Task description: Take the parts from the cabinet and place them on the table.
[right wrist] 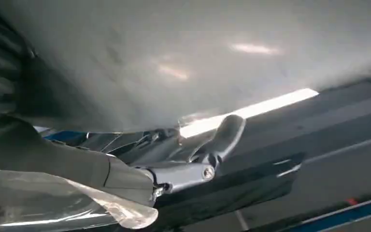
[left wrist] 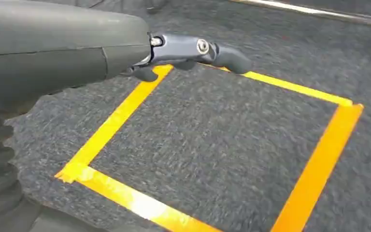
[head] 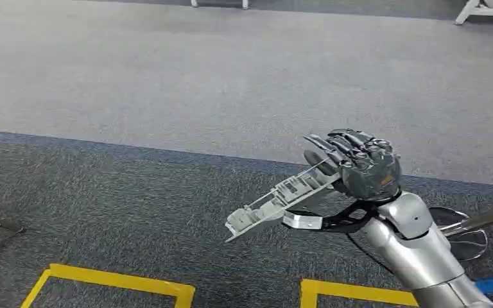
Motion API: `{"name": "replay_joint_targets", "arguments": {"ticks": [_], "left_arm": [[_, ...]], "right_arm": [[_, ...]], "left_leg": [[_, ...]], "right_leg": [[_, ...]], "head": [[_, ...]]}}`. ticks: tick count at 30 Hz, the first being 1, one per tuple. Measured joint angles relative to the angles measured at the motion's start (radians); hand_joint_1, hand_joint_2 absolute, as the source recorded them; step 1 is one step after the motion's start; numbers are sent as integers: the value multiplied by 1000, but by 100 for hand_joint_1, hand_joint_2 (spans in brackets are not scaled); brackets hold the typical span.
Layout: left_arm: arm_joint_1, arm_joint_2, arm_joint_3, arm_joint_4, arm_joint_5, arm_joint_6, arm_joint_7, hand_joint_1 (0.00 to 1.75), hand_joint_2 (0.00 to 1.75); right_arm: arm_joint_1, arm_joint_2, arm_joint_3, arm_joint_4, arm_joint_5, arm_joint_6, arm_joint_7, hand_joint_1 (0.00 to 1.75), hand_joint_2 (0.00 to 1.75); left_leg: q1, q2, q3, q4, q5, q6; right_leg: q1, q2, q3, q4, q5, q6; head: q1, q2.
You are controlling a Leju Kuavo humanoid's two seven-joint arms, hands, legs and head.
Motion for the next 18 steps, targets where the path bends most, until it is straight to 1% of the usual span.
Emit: {"name": "replay_joint_targets", "arguments": {"ticks": [1,2,3,4,5,6,7,8,9,10,11,12,13,14,15,16,17,18], "left_arm": [[-4,4,6,0,1,-2,3,0,175],[-5,5,11,0,5,-5,5,0,175],[-4,5,17,0,20,-19,5,0,175],[-4,5,31,0,50,-44,3,0,175],[-3,3,48,0,86,-68,-6,0,175],[-4,1,72,-2,137,-105,-24,0,175],[-5,-1,97,-3,185,-144,-45,0,175],[-4,-1,124,-6,211,-192,-78,0,175],[-9,1,149,-9,213,-236,-115,0,175],[-12,1,161,-11,212,-261,-145,0,175],[-13,1,167,-11,206,-271,-161,0,175],[-14,1,175,-11,203,-280,-174,0,175],[-17,1,182,-13,197,-285,-185,0,175],[-21,-3,186,-14,194,-286,-195,0,175],[-28,-2,190,-18,192,-292,-205,0,175],[-39,-2,196,-23,192,-300,-218,0,175],[-49,-2,200,-29,190,-308,-232,0,175],[-58,-6,203,-34,186,-318,-243,0,175]], "right_arm": [[2,-4,0,0,0,0,0,175,175],[6,-6,0,1,0,0,0,175,175],[7,-6,0,1,0,0,0,175,175],[8,-6,0,1,-1,1,0,175,175],[7,-6,0,1,-2,1,0,175,175],[7,-6,0,1,-4,2,-1,175,175],[7,-6,0,1,-6,2,-3,175,175],[7,-6,2,2,-8,3,-4,175,175],[6,-6,3,4,-8,4,-5,175,175],[10,-6,4,6,-8,5,-7,175,175],[12,-6,5,6,-8,5,-9,175,175],[11,-6,6,6,-7,5,-10,175,175],[9,-5,7,6,-8,5,-9,175,175],[9,-5,6,6,-6,6,-10,175,175],[9,-5,6,6,-9,7,-10,175,175],[9,-5,6,6,-8,8,-10,175,175],[10,-5,6,6,-8,10,-11,175,175],[10,-5,6,6,-8,11,-13,175,175]], "left_leg": [[2,-16,0,0,0,2],[2,-32,0,1,-1,2],[2,-46,1,1,-1,2],[3,-61,2,1,-2,2],[6,-76,4,3,-4,-1],[11,-92,7,6,-7,-6],[14,-106,8,13,-12,-13],[16,-119,2,22,-19,-22],[15,-135,-12,44,-24,-29],[18,-147,-19,36,-18,-34],[20,-160,-21,31,-14,-40],[22,-173,-21,29,-11,-46],[22,-169,-23,35,-17,-50],[12,-99,-30,56,-30,-54],[13,-62,-50,98,-54,-58],[15,-35,-89,179,-92,-61],[16,-27,-125,251,-121,-63],[18,-24,-159,318,-141,-63]], "right_leg": [[0,15,-47,89,-36,4],[-1,19,-96,170,-62,7],[-1,19,-131,217,-63,11],[-2,19,-145,213,-37,13],[-3,20,-135,168,6,16],[-6,24,-105,87,62,19],[-13,47,-70,0,113,23],[-24,109,-48,-47,117,30],[-28,130,-30,-77,102,20],[-23,114,-32,-66,102,12],[-19,103,-33,-62,101,6],[-18,91,-31,-64,101,2],[-27,73,-24,-72,103,-8],[-23,62,-17,-75,102,-14],[-20,48,-14,-76,100,-19],[-16,29,-11,-76,98,-22],[-13,13,-10,-76,96,-25],[-11,-6,-9,-76,94,-27]], "head": [[4,0],[5,0],[5,0],[4,0],[5,0],[5,0],[5,0],[5,0],[5,0],[5,0],[5,0],[5,0],[6,0],[0,0],[-7,0],[-5,0],[-6,0],[-5,0]]}}
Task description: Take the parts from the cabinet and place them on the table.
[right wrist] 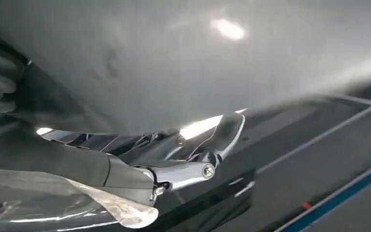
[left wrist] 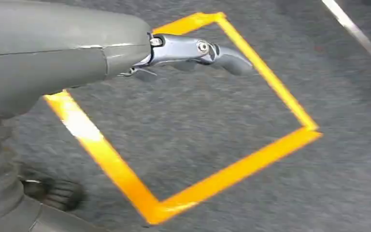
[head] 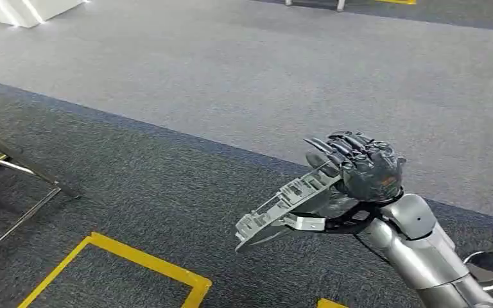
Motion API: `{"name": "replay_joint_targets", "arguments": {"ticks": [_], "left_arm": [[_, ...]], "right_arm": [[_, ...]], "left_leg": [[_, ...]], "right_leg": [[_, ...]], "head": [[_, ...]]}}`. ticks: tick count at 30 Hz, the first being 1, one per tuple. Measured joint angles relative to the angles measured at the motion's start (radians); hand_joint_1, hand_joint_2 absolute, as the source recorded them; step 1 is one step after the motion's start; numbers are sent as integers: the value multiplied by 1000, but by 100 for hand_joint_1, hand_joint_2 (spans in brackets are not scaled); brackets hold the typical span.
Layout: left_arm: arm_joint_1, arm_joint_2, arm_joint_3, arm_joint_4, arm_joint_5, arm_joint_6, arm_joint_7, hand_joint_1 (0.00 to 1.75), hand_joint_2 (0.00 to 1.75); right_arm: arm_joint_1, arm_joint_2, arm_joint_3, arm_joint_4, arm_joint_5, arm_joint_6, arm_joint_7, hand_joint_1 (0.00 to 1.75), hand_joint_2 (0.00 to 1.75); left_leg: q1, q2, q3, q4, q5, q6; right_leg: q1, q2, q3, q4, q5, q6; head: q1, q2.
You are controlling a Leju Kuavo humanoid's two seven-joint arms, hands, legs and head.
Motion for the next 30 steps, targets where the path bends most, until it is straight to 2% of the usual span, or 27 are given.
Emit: {"name": "replay_joint_targets", "arguments": {"ticks": [1,2,3,4,5,6,9,10,11,12,13,15,16,17,18,19,20,21,22,24,25,26,27,28,29,30], "left_arm": [[-5,-1,0,-5,-2,-8,-2,0,175],[-9,-3,0,-11,-4,-13,-2,0,175],[-13,-4,1,-17,-8,-15,-2,0,175],[-16,-4,1,-24,-13,-15,-1,0,175],[-21,-4,1,-29,-15,-16,-1,0,175],[-27,-5,2,-32,-15,-16,0,0,175],[-31,-9,7,-42,-7,-29,1,0,175],[-30,-12,16,-46,8,-43,1,0,175],[-29,-21,22,-48,14,-47,1,0,175],[-33,-25,26,-53,9,-44,-1,0,175],[-35,-26,26,-60,-1,-38,-2,0,175],[-38,-35,26,-66,-13,-34,-4,0,175],[-38,-39,26,-68,-13,-34,-4,0,175],[-37,-44,27,-72,-13,-34,-5,0,175],[-37,-47,27,-76,-13,-34,-7,0,175],[-38,-50,27,-82,-15,-34,-7,0,175],[-39,-53,27,-89,-17,-34,-7,0,175],[-41,-53,27,-94,-19,-34,-7,0,175],[-43,-54,27,-97,-21,-33,-7,0,175],[-41,-56,27,-104,-22,-28,-7,0,175],[-42,-56,27,-106,-24,-25,-7,0,175],[-40,-51,27,-114,-26,-21,-8,0,175],[-45,-59,27,-117,-33,-17,-8,0,175],[-49,-58,26,-121,-37,-9,-8,0,175],[-53,-59,25,-124,-47,0,-8,0,175],[-54,-60,23,-126,-55,7,-8,0,175]], "right_arm": [[0,0,0,0,0,1,-1,175,175],[0,0,0,0,0,1,-2,175,175],[-1,0,0,0,0,1,-3,175,175],[-1,1,0,0,0,1,-3,175,175],[-2,1,0,0,0,1,-3,175,175],[-2,1,0,0,0,1,-3,175,175],[-3,2,0,0,2,1,-5,175,175],[-5,2,-2,0,2,0,-5,175,175],[-7,2,-5,1,2,0,-5,175,175],[-8,2,-6,2,-1,0,-6,175,175],[-10,2,-10,4,-3,0,-6,175,175],[-8,1,-13,11,-11,0,-12,175,175],[-8,1,-13,14,-17,0,-17,175,175],[-9,1,-14,17,-20,1,-18,175,175],[-11,1,-16,19,-22,1,-21,175,175],[-14,1,-16,21,-23,1,-23,175,175],[-17,1,-16,23,-23,1,-24,175,175],[-21,1,-15,27,-23,1,-24,175,175],[-22,1,-15,29,-25,1,-26,175,175],[-26,2,-14,35,-24,1,-30,175,175],[-31,3,-14,36,-27,1,-31,175,175],[-37,8,-15,36,-29,1,-32,175,175],[-38,8,-16,37,-33,1,-34,175,175],[-40,8,-16,37,-37,1,-34,175,175],[-41,8,-15,37,-37,0,-36,175,175],[-41,8,-15,39,-37,0,-38,175,175]], "left_leg": [[1,0,-6,9,9,0],[1,1,10,-20,38,2],[0,4,43,-87,78,6],[-3,21,97,-191,130,14],[-11,63,132,-264,148,24],[-28,97,142,-279,131,30],[-30,65,137,-288,131,40],[-25,51,148,-303,136,48],[-19,40,155,-311,141,51],[-15,30,155,-312,141,58],[-13,18,155,-312,141,62],[-14,-12,155,-311,140,66],[-14,-27,156,-311,139,66],[-13,-44,158,-310,139,65],[-11,-60,160,-309,137,63],[-8,-76,162,-304,133,58],[-6,-89,161,-297,127,52],[-11,-100,152,-289,123,46],[-8,-113,145,-283,124,42],[-2,-134,142,-292,131,31],[-3,-145,141,-292,130,28],[-6,-126,139,-282,121,24],[-11,-64,124,-247,100,17],[-9,-30,98,-193,73,11],[-4,-10,57,-109,39,7],[-1,-2,16,-30,10,4]], "right_leg": [[1,-14,2,0,-2,0],[2,-26,4,0,-4,0],[3,-38,9,0,-7,1],[5,-52,15,0,-11,3],[6,-62,20,-1,-14,5],[13,-72,20,-1,-17,10],[12,-105,30,-13,-18,23],[14,-114,38,-17,-25,32],[8,-62,30,-2,-35,36],[7,-12,8,44,-61,34],[8,9,-29,116,-93,35],[8,23,-117,264,-140,39],[8,24,-142,290,-132,40],[8,24,-143,265,-96,40],[7,26,-122,205,-48,40],[4,39,-84,109,12,40],[-2,73,-53,28,47,43],[-7,118,-38,13,25,43],[-8,113,-27,2,20,36],[-1,92,-26,1,19,27],[-6,80,-22,-2,20,22],[-10,64,-14,-8,21,15],[-9,52,-7,-11,16,6],[-7,39,-2,-12,14,3],[-4,23,2,-12,10,0],[-3,7,6,-12,6,-1]], "head": [[-1,0],[-1,0],[-1,0],[-1,0],[-1,0],[0,0],[1,0],[1,0],[3,0],[3,0],[13,0],[15,0],[16,0],[16,0],[16,0],[17,0],[17,0],[17,0],[14,0],[16,0],[15,0],[16,0],[9,0],[0,0],[1,0],[0,0]]}}
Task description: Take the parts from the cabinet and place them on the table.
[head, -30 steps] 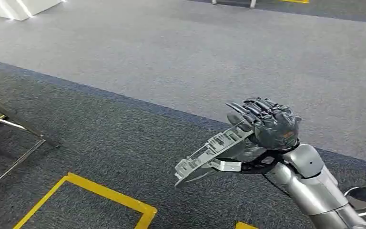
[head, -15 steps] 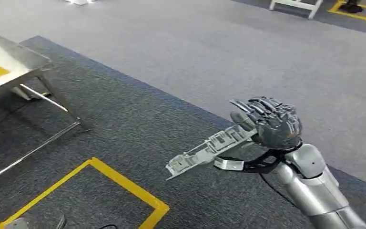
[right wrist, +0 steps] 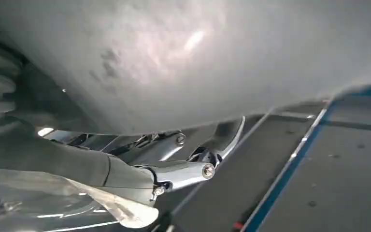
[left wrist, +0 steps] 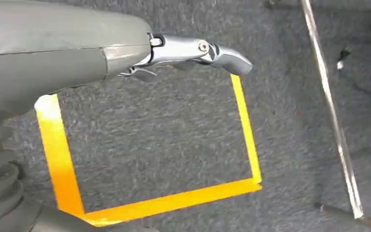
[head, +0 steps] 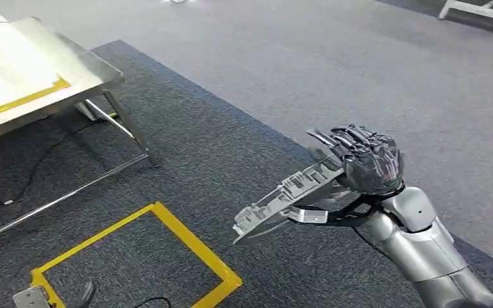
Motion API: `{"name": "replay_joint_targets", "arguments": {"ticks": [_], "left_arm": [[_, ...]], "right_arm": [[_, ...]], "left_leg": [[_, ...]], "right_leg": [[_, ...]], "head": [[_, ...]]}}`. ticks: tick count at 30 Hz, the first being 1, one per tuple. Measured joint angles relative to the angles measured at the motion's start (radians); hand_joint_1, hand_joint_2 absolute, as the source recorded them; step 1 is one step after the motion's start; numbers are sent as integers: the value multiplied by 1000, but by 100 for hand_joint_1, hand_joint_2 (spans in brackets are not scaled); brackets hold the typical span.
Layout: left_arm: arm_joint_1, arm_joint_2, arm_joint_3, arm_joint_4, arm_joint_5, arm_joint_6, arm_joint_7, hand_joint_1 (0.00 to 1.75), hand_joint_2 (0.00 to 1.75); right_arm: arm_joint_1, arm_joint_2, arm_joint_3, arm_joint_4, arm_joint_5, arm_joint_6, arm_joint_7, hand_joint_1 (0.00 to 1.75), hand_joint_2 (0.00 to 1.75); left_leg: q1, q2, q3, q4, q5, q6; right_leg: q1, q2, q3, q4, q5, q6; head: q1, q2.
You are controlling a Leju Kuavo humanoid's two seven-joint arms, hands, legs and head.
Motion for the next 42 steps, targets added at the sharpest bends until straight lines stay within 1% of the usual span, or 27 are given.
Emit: {"name": "replay_joint_targets", "arguments": {"ticks": [2,4,5,6,8,11,13,14,16,17,19,20,21,22,25,26,28,29,31,32,33,35,36,37,38,41,42], "left_arm": [[2,0,-1,-1,-6,7,0,0,175],[3,0,0,-7,5,0,0,0,175],[3,0,0,-12,21,-15,-1,0,175],[1,0,0,-17,33,-28,-2,0,175],[-4,-5,0,-26,44,-40,-2,0,175],[1,-5,1,-38,44,-37,-2,0,175],[-4,-5,1,-50,35,-28,-2,0,175],[-8,-5,0,-51,31,-25,-2,0,175],[-7,-8,-4,-51,28,-23,-2,0,175],[-7,-9,-5,-51,34,-28,-2,0,175],[-7,-10,-5,-52,49,-41,-1,0,175],[-7,-10,-5,-54,53,-43,-1,0,175],[-7,-11,-5,-57,55,-47,-1,0,175],[-8,-11,-5,-58,56,-47,-1,0,175],[-4,-10,-6,-64,57,-46,-1,0,175],[-4,-8,-6,-65,56,-43,-1,0,175],[-8,-5,-11,-71,51,-37,-1,0,175],[-11,-8,-15,-73,47,-38,-2,0,175],[-11,-8,-26,-75,44,-43,-2,0,175],[-8,-8,-28,-76,44,-45,-2,0,175],[-4,-8,-32,-79,44,-46,-2,0,175],[-2,-8,-39,-90,44,-45,-2,0,175],[-2,-6,-42,-95,44,-41,-2,0,175],[-4,-5,-44,-100,44,-38,-2,0,175],[-7,-5,-47,-103,44,-33,-2,0,175],[1,-3,-49,-108,47,-18,-2,0,175],[5,-4,-49,-113,47,-7,-2,0,175]], "right_arm": [[1,0,0,2,0,-2,-1,175,175],[1,0,0,2,0,-3,-1,175,175],[1,0,0,2,0,-3,-1,175,175],[1,1,0,2,0,-4,-1,175,175],[1,1,0,2,-1,-6,-1,175,175],[-1,4,0,3,-2,-6,-4,175,175],[-4,5,1,2,-4,-7,-4,175,175],[-3,5,0,3,-5,-7,-4,175,175],[3,5,1,8,-5,-8,-4,175,175],[6,5,2,10,-10,-8,-4,175,175],[7,5,2,10,-34,-6,-7,175,175],[6,5,2,10,-44,-5,-10,175,175],[6,5,2,10,-52,-5,-15,175,175],[7,5,2,11,-57,-4,-16,175,175],[12,6,1,7,-64,-3,-24,175,175],[11,8,1,6,-64,-3,-25,175,175],[11,13,-2,5,-65,-3,-25,175,175],[10,13,-2,5,-65,-3,-25,175,175],[16,13,-2,5,-75,0,-32,175,175],[18,13,-2,5,-87,3,-37,175,175],[20,15,-2,5,-99,7,-43,175,175],[23,15,-6,0,-113,12,-49,175,175],[23,15,-10,-5,-118,14,-52,175,175],[23,16,-11,-9,-121,17,-55,175,175],[22,16,-14,-12,-124,20,-58,175,175],[24,19,-19,-16,-124,22,-61,175,175],[24,22,-22,-19,-126,25,-61,175,175]], "left_leg": [[3,3,-18,25,20,-2],[2,12,41,-105,107,3],[-1,40,83,-191,152,11],[-14,88,109,-232,142,16],[-20,83,110,-254,134,28],[-15,42,120,-271,137,44],[-8,22,127,-277,138,55],[-7,6,127,-277,137,59],[-9,-21,128,-276,134,63],[-10,-38,129,-275,133,63],[-9,-70,135,-273,129,61],[-8,-85,138,-269,124,56],[-6,-98,138,-264,118,51],[-8,-106,130,-259,116,46],[5,-144,119,-264,123,25],[0,-154,118,-259,122,22],[-8,-36,99,-213,93,8],[-4,-12,65,-144,61,2],[2,2,-10,0,11,-3],[4,2,-26,24,16,-5],[4,3,-18,7,41,-4],[2,17,48,-136,132,4],[-3,48,92,-223,170,14],[-19,90,106,-240,147,19],[-22,86,109,-265,143,29],[-24,53,107,-271,142,41],[-11,42,119,-281,147,48]], "right_leg": [[0,-25,8,0,-7,1],[1,-49,21,0,-17,4],[2,-60,30,0,-22,6],[6,-71,37,-3,-27,11],[15,-90,38,-4,-34,24],[12,-118,53,-17,-44,43],[5,-16,22,51,-84,42],[5,6,-24,137,-116,43],[7,16,-115,278,-158,45],[7,17,-141,293,-142,45],[6,20,-116,194,-47,41],[5,33,-82,103,13,39],[2,67,-59,33,41,37],[-5,112,-49,31,23,34],[5,92,-31,11,13,22],[-4,80,-25,2,16,16],[-3,47,-7,-6,12,3],[1,31,-1,-6,8,-2],[3,0,7,-6,-1,-4],[3,-13,11,-6,-4,-4],[3,-26,16,-6,-9,-3],[5,-52,33,-6,-19,0],[6,-64,42,-7,-26,2],[11,-74,45,-9,-30,8],[15,-80,44,-9,-33,14],[17,-118,59,-21,-39,31],[10,-89,52,-16,-52,38]], "head": [[0,0],[0,0],[0,0],[1,0],[2,0],[2,0],[6,0],[15,0],[19,0],[20,0],[20,0],[20,0],[21,0],[19,0],[23,0],[22,0],[8,0],[8,0],[7,0],[6,0],[7,0],[6,0],[7,0],[8,0],[6,0],[6,0],[6,0]]}}
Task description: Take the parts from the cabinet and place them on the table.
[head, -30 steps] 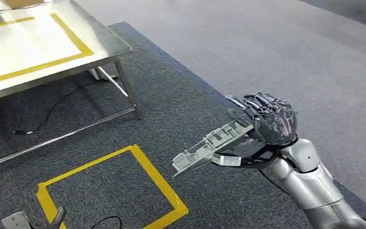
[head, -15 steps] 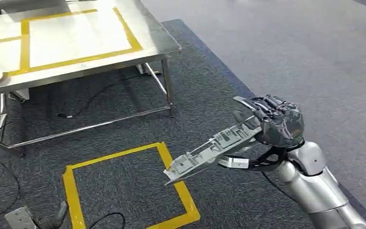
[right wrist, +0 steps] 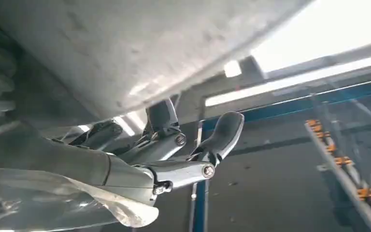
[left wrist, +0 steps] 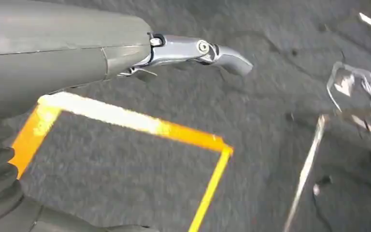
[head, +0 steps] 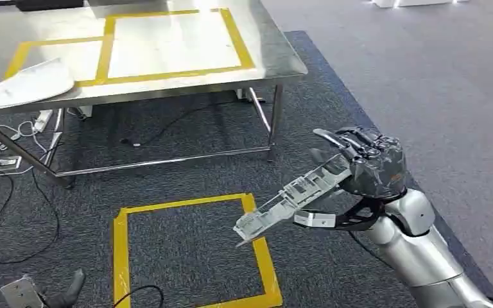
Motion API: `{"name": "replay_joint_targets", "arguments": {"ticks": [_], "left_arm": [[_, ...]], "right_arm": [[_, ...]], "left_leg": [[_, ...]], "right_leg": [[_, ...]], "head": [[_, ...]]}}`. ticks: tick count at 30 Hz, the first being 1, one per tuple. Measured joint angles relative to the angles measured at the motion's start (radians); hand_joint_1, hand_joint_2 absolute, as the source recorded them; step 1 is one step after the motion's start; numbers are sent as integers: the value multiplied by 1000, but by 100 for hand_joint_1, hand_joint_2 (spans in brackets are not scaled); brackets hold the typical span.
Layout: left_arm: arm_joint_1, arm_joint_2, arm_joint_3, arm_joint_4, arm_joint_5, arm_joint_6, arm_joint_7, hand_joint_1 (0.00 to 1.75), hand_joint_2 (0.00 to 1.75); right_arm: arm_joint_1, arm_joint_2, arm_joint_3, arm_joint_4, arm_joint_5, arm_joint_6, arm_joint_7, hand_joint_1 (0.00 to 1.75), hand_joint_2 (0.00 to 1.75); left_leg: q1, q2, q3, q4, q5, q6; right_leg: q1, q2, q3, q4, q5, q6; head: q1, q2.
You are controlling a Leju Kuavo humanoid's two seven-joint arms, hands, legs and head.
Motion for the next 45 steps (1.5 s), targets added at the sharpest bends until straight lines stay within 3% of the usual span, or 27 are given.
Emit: {"name": "replay_joint_targets", "arguments": {"ticks": [1,2,4,5,7,9,11,14,15,16,17,19,20,21,22,24,25,27,31,34,35,36,37,39,40,41,45], "left_arm": [[-1,0,-1,-7,0,8,0,0,175],[-4,0,-2,-13,2,13,0,0,175],[0,-4,-8,-21,2,19,0,0,175],[2,-5,-11,-24,-2,22,0,0,175],[7,-5,-14,-29,-4,24,0,0,175],[8,-6,-21,-39,-3,26,0,0,175],[11,-8,-26,-47,4,32,0,0,175],[31,-8,-29,-67,12,42,0,0,175],[33,-4,-31,-76,14,43,0,0,175],[33,-6,-34,-83,15,45,0,0,175],[32,-7,-36,-88,16,45,0,0,175],[32,-9,-41,-95,18,47,0,0,175],[34,-10,-42,-98,19,48,0,0,175],[37,-10,-42,-103,19,51,0,0,175],[38,-10,-44,-108,19,54,0,0,175],[38,-10,-49,-117,19,57,0,0,175],[38,-10,-50,-121,19,58,0,0,175],[37,-11,-51,-124,19,59,0,0,175],[44,-13,-53,-133,23,60,0,0,175],[42,-15,-57,-137,25,58,0,0,175],[44,-16,-58,-137,26,58,0,0,175],[46,-17,-58,-137,26,58,0,0,175],[46,-17,-58,-137,26,58,0,0,175],[46,-18,-59,-138,26,57,0,0,175],[46,-18,-59,-138,26,56,0,0,175],[44,-18,-60,-138,26,56,0,0,175],[47,-19,-60,-138,27,56,0,0,175]], "right_arm": [[1,2,-2,-1,-7,4,0,175,175],[2,2,-4,-4,-22,14,-1,175,175],[12,2,-8,-4,-45,29,-4,175,175],[18,2,-10,-4,-50,32,-7,175,175],[25,4,-14,-5,-53,32,-8,175,175],[26,7,-23,-10,-69,33,-9,175,175],[27,13,-31,-17,-100,41,-19,175,175],[37,32,-48,-33,-140,51,-31,175,175],[37,41,-51,-38,-142,53,-34,175,175],[41,43,-55,-43,-142,55,-35,175,175],[43,45,-60,-47,-143,55,-36,175,175],[46,46,-64,-48,-143,59,-36,175,175],[49,47,-66,-48,-145,62,-37,175,175],[51,51,-69,-48,-145,66,-40,175,175],[54,54,-71,-48,-146,67,-41,175,175],[54,58,-74,-51,-147,69,-43,175,175],[54,60,-77,-53,-148,69,-43,175,175],[53,62,-79,-56,-151,70,-45,175,175],[57,64,-83,-61,-153,73,-45,175,175],[58,67,-87,-62,-154,76,-48,175,175],[62,67,-87,-62,-155,77,-48,175,175],[64,67,-87,-61,-155,78,-48,175,175],[64,67,-87,-61,-154,79,-48,175,175],[64,67,-87,-61,-155,82,-48,175,175],[64,67,-87,-61,-156,84,-48,175,175],[64,68,-87,-61,-156,86,-48,175,175],[65,68,-88,-62,-157,87,-50,175,175]], "left_leg": [[2,-12,2,-3,-1,5],[2,-23,3,-3,-1,12],[2,-54,3,-2,-3,16],[2,-70,5,-2,-4,16],[3,-100,10,0,-6,15],[7,-123,16,6,-15,7],[2,-143,8,22,-22,-4],[6,-147,5,12,-17,-17],[5,-129,3,18,-26,-22],[-1,-81,-4,44,-43,-31],[2,-56,-28,100,-74,-37],[10,-41,-103,257,-140,-44],[13,-41,-132,315,-153,-46],[15,-41,-138,319,-139,-47],[15,-40,-119,278,-104,-46],[14,-39,-39,107,-6,-37],[13,-37,-10,43,10,-32],[5,-33,8,15,-18,-23],[11,-38,22,-8,-14,-3],[9,-39,26,-9,-19,11],[7,-40,26,-9,-21,13],[5,-42,28,-8,-23,14],[4,-44,30,-6,-27,13],[3,-48,44,-2,-38,10],[3,-49,49,1,-45,6],[-4,-50,47,4,-48,0],[-2,-51,48,5,-52,-14]], "right_leg": [[-2,59,-9,29,-19,-1],[-1,89,-42,98,-52,-2],[-1,106,-139,266,-114,1],[-1,106,-174,312,-116,3],[-2,107,-171,258,-44,3],[-6,127,-101,75,74,1],[-6,141,-67,9,59,-5],[-1,139,-67,18,61,-19],[-9,135,-61,10,65,-27],[-8,131,-56,8,63,-33],[-7,124,-52,8,61,-39],[-5,115,-48,8,56,-44],[-5,111,-47,8,54,-44],[-5,109,-43,8,52,-44],[-5,106,-38,8,48,-42],[-5,102,-23,8,40,-37],[-5,100,-18,7,36,-34],[1,98,-23,6,33,-23],[-1,97,-22,4,17,0],[-1,105,-140,224,-74,0],[-1,105,-180,285,-87,1],[0,105,-201,301,-75,1],[0,105,-196,270,-40,0],[0,105,-124,99,70,-5],[1,105,-91,23,94,-9],[6,106,-66,14,79,-11],[4,108,-64,1,73,-29]], "head": [[2,0],[9,0],[17,0],[18,0],[18,0],[18,0],[19,0],[16,0],[18,0],[8,0],[7,0],[7,0],[7,0],[6,0],[6,0],[6,0],[7,0],[4,0],[5,0],[11,0],[11,0],[11,0],[11,0],[11,0],[11,0],[10,0],[8,0]]}}
